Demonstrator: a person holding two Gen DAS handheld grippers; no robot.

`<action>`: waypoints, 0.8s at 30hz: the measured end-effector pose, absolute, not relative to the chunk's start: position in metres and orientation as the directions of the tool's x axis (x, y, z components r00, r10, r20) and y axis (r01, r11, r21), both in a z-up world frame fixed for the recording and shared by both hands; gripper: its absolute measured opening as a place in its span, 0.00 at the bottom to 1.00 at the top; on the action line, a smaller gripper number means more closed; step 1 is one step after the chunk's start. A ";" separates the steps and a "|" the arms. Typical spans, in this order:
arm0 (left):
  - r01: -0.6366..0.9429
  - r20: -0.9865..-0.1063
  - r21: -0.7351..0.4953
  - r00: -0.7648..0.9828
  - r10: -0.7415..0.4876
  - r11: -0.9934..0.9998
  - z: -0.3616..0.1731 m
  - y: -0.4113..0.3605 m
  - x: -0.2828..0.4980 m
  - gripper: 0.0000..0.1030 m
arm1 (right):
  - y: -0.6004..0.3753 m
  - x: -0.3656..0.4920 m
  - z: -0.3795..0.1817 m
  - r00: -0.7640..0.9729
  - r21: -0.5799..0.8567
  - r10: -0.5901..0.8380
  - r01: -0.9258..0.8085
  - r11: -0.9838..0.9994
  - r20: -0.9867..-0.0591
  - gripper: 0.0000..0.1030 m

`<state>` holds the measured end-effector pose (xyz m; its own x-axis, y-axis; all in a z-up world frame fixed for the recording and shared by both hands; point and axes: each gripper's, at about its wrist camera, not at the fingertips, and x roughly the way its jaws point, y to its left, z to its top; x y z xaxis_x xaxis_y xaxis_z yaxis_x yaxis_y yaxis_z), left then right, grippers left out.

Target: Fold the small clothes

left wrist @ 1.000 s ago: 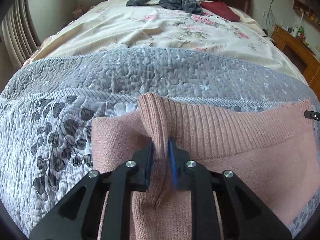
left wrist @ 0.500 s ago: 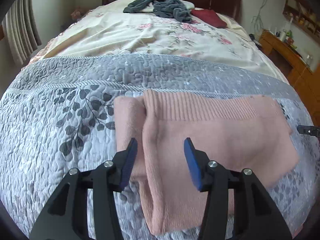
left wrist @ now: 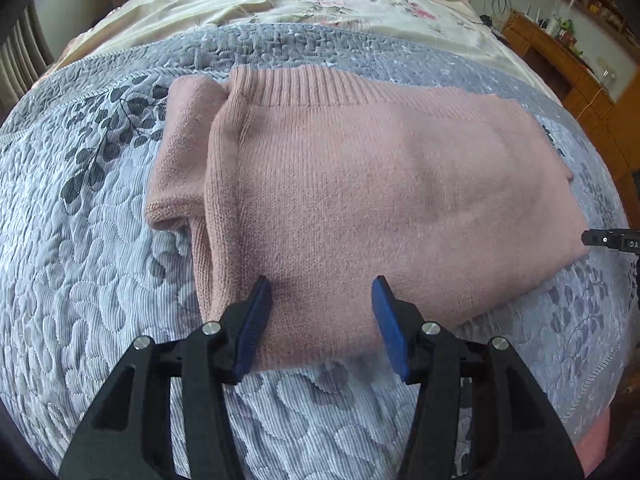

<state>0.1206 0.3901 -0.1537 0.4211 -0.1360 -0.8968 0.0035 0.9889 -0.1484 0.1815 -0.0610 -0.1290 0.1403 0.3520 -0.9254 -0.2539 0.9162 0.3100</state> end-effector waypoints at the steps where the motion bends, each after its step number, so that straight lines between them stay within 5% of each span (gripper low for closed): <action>1: -0.001 -0.895 -0.159 0.422 -0.144 0.987 -0.156 0.393 0.120 0.50 | -0.061 0.181 -0.131 0.140 0.302 0.346 -0.259 0.917 -0.928 0.10; 9: 0.001 -0.886 -0.179 0.434 -0.162 0.984 -0.163 0.395 0.119 0.51 | -0.058 0.182 -0.139 0.134 0.298 0.340 -0.261 0.918 -0.931 0.11; 12: -0.003 -0.890 -0.184 0.425 -0.165 0.983 -0.158 0.394 0.122 0.54 | -0.062 0.185 -0.131 0.113 0.357 0.396 -0.260 0.897 -0.911 0.22; 16: 0.016 -0.869 -0.210 0.456 -0.194 0.977 -0.138 0.389 0.130 0.63 | -0.074 0.197 -0.103 0.178 0.379 0.429 -0.254 0.890 -0.886 0.63; 24: -0.006 -0.847 -0.239 0.491 -0.206 0.971 -0.124 0.378 0.176 0.66 | -0.116 0.262 -0.126 0.164 0.510 0.516 -0.077 0.857 -0.841 0.68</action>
<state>0.1757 0.3783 -0.1236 0.4906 -0.2057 -0.8468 -0.0061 0.9709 -0.2394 0.2623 -0.1159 -0.1263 0.1638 0.5156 -0.8411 -0.0772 0.8567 0.5101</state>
